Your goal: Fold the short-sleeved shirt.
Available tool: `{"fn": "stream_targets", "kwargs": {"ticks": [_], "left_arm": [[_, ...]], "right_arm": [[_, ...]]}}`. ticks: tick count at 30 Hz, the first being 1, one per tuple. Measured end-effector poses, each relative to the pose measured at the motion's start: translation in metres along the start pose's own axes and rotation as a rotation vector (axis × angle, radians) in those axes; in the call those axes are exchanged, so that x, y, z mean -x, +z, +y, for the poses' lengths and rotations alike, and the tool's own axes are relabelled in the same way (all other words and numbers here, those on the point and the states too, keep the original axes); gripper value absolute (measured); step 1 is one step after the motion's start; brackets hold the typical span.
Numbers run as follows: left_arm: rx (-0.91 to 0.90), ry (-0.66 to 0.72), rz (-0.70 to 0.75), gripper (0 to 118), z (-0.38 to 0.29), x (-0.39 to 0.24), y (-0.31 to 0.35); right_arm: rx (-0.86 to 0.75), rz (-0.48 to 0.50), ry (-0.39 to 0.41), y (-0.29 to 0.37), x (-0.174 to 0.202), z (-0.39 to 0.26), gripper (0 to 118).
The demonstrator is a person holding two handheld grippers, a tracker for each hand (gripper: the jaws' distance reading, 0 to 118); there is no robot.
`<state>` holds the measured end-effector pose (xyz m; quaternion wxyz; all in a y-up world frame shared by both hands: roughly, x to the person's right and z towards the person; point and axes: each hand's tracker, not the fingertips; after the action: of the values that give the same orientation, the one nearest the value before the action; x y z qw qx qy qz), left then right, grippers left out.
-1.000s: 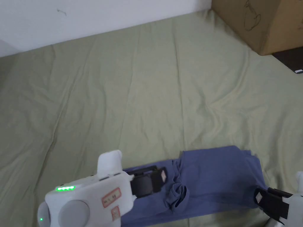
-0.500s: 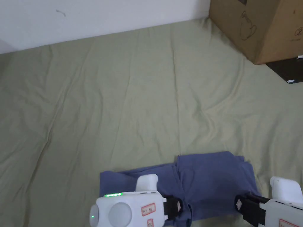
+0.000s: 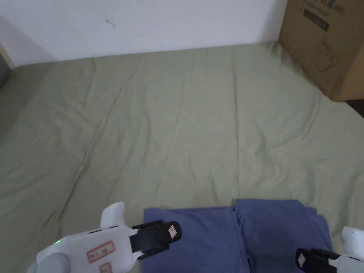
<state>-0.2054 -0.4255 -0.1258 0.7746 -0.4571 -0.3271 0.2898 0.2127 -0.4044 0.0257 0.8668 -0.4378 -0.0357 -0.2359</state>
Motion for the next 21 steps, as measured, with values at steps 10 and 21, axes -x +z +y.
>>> {"fn": "stream_targets", "kwargs": {"ticks": [10,21], "left_arm": [[0.028,0.321,-0.039,115,-0.025,0.099,-0.021],[0.056,0.506,-0.172,20,-0.029,0.112,-0.049]], "right_arm": [[0.07,0.029,0.146,-0.018,0.051,0.0,1],[0.105,0.029,0.165,-0.016,0.067,0.003,1]]}}
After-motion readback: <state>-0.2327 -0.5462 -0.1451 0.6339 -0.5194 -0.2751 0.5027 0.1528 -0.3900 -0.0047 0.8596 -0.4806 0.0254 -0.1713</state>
